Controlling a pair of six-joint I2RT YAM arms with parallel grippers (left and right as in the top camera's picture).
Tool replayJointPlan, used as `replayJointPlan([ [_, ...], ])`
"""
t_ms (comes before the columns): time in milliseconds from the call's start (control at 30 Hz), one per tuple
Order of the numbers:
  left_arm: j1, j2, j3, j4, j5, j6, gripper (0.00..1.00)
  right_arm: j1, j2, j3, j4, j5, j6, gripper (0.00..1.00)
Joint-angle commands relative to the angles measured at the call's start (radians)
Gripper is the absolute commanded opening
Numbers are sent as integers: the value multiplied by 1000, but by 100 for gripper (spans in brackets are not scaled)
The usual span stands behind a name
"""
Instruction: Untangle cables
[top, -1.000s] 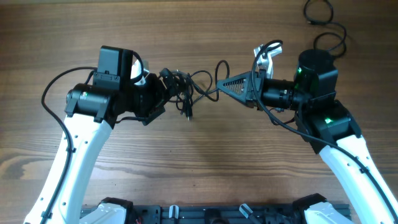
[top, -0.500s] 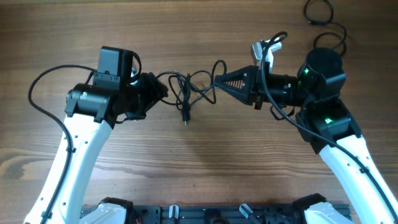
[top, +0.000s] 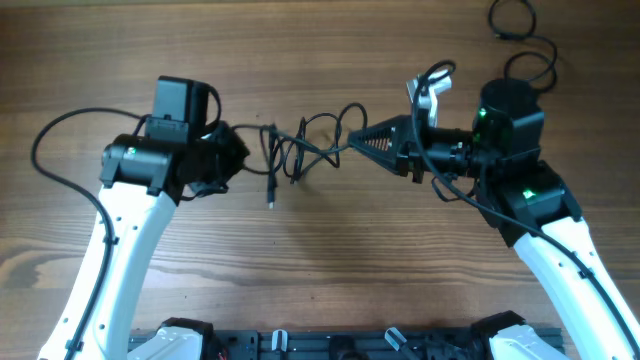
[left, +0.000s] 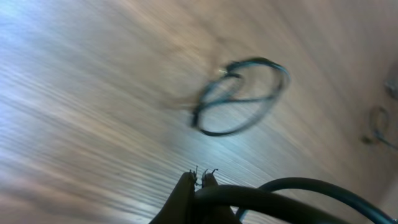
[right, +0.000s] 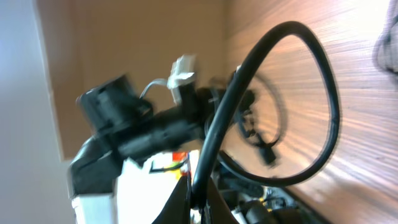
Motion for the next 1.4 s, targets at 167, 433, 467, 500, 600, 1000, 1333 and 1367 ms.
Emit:
replayJointPlan([
  [167,177,1,6,-71,-110,4,4,-11,-3,7,-273,534,-233,4],
  [433,186,1,6,-72,99,6,43,-11,-3,7,-230,396,-145,4],
  [467,186,1,6,-72,118,9,43,-11,-3,7,-215,386,-140,4],
  [500,186,1,6,-72,119,9,43,-11,-3,7,-207,384,-126,4],
  [600,186,1,6,-72,120,9,42,-11,-3,7,-176,293,-122,4],
  [1000,79,1,6,-25,400,125,55,-11,-3,7,462,35,325,4],
  [1333,74,1,6,110,394,26,55,-6,-3,7,465,0,370,4],
  [1367,73,1,6,109,375,27,53,-6,-3,7,465,-3,370,4],
])
